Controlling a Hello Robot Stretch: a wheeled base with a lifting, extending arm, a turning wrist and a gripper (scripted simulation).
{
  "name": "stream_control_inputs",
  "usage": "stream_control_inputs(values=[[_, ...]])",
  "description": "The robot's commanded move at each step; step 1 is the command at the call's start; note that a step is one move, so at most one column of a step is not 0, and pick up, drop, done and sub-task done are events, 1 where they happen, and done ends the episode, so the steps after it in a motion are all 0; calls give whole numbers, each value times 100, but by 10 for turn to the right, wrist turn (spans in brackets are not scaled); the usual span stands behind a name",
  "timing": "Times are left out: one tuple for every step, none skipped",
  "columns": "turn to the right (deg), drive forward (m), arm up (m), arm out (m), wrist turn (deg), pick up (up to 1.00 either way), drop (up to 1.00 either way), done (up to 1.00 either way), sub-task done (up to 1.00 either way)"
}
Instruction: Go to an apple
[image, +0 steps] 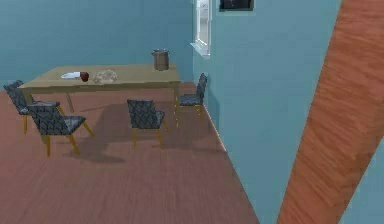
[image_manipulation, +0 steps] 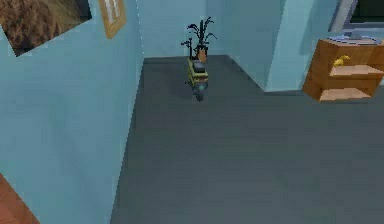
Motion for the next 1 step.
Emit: stream_control_inputs(values=[[-60, 0, 0, 0, 0, 0, 0, 0, 0]])
